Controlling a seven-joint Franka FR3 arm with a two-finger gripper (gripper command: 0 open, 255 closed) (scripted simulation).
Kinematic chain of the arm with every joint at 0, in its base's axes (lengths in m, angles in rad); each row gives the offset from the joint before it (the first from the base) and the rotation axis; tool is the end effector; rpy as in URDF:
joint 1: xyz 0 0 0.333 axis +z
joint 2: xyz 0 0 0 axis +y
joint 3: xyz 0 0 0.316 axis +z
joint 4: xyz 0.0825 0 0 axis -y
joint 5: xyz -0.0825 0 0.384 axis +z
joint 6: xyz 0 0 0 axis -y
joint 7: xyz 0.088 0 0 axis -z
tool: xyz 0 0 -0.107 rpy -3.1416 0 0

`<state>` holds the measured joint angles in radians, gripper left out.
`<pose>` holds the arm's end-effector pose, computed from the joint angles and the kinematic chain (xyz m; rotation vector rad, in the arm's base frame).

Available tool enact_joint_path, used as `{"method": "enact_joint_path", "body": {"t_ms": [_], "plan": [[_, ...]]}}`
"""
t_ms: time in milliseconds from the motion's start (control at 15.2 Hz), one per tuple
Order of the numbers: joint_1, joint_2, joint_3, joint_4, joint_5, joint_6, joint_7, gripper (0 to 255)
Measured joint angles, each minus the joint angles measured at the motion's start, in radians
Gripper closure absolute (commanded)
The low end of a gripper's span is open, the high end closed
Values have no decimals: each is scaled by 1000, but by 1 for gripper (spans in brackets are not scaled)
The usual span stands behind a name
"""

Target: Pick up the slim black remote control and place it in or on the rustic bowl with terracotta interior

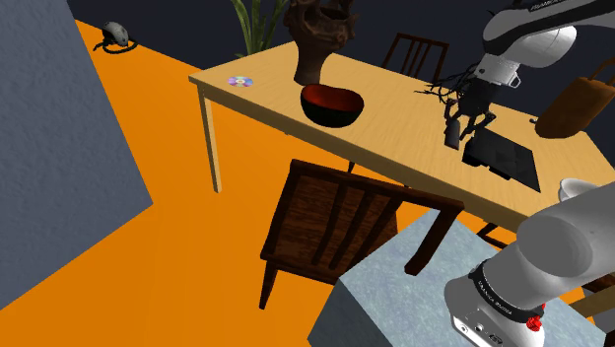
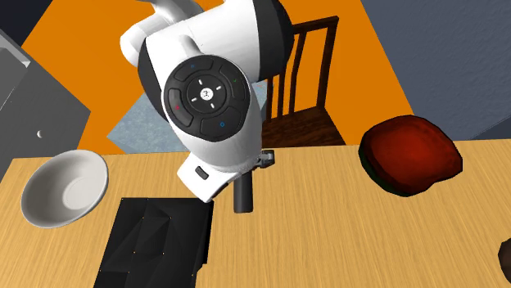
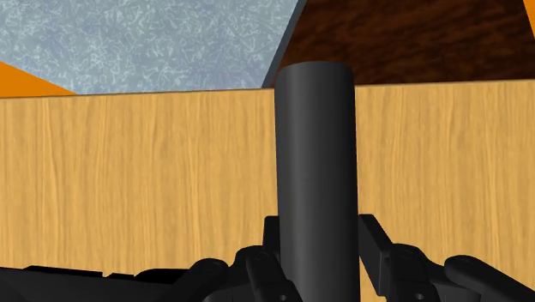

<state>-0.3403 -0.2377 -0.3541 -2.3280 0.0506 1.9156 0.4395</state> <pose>0.3460 -0.2867 0.4136 -2.5108 1.6069 0.2585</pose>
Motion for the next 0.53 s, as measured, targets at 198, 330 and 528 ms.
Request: {"method": "enact_joint_path", "body": {"t_ms": [198, 330, 528], "plan": [[-1, -18, 3, 25, -6, -42, 8, 255], [-2, -29, 5, 38, -9, -66, 13, 255], [0, -38, 10, 72, -10, -107, 21, 255]]}}
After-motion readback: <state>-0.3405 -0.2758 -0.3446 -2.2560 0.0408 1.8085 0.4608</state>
